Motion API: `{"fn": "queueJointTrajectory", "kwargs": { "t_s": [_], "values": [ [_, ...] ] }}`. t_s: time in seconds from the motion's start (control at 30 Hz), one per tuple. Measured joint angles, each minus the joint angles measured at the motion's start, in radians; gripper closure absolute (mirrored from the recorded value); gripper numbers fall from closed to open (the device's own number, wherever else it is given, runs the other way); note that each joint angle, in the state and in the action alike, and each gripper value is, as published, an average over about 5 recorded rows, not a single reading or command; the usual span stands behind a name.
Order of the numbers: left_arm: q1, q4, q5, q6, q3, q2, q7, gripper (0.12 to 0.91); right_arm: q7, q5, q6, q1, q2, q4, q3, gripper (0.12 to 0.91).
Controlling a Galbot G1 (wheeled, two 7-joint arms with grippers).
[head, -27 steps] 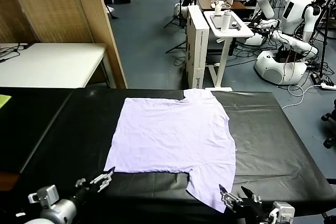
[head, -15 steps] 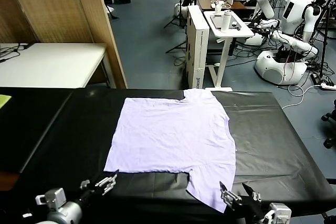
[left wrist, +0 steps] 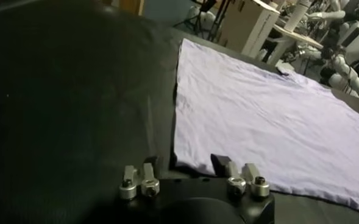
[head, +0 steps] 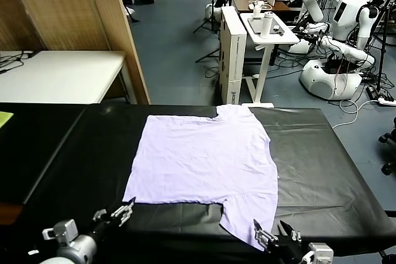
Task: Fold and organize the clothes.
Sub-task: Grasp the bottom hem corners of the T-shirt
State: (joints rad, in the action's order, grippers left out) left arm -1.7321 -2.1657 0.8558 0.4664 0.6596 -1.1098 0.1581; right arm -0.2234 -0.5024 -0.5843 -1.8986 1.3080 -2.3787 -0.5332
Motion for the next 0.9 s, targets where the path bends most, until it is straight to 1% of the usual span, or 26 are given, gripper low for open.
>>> {"fn": "queueJointTrajectory", "kwargs": {
  "t_s": [0.07,0.1,0.17,0.2,0.3,0.47,0.53,0.57,0.63,0.73,0.9],
  "values": [
    [0.000,0.002,0.000,-0.001,0.000,0.000,0.000,0.531,0.000,0.000,0.000,-0.006,0.001,0.000,0.000,0.287],
    [0.000,0.003,0.000,-0.002,0.000,0.000,0.000,0.573,0.000,0.000,0.000,-0.007,0.001,0.001,0.001,0.291],
    [-0.002,0.005,0.000,-0.003,0.001,-0.001,0.000,0.635,0.000,0.000,0.000,-0.006,0.002,0.006,0.000,0.313],
    [-0.002,0.006,0.000,-0.003,0.001,-0.001,0.000,0.671,0.000,-0.001,0.000,-0.004,0.002,0.008,0.000,0.337],
    [-0.003,0.008,0.000,-0.004,0.001,-0.001,0.000,0.735,0.002,-0.001,0.001,0.001,0.002,0.012,-0.001,0.461],
    [-0.005,0.009,0.000,-0.005,0.001,-0.002,0.000,0.793,0.003,-0.003,0.001,0.003,0.002,0.012,-0.003,0.751],
    [-0.007,0.009,0.000,-0.006,0.001,-0.002,0.000,0.818,0.003,-0.003,0.002,0.003,0.002,0.012,-0.004,0.838],
    [-0.008,0.009,0.000,-0.006,0.002,-0.002,0.000,0.827,0.003,-0.003,0.003,0.003,0.002,0.011,-0.004,0.865],
    [-0.009,0.009,0.000,-0.006,0.002,-0.001,-0.001,0.846,-0.002,-0.003,0.005,0.000,0.002,0.007,-0.005,0.885],
    [-0.010,0.009,0.000,-0.007,0.003,0.000,-0.001,0.873,-0.019,-0.003,0.005,-0.010,0.001,-0.007,-0.006,0.887],
    [-0.012,0.004,-0.002,-0.008,0.004,0.000,0.001,0.882,-0.050,-0.001,-0.014,-0.052,0.000,-0.049,-0.017,0.887]
  ]
}}
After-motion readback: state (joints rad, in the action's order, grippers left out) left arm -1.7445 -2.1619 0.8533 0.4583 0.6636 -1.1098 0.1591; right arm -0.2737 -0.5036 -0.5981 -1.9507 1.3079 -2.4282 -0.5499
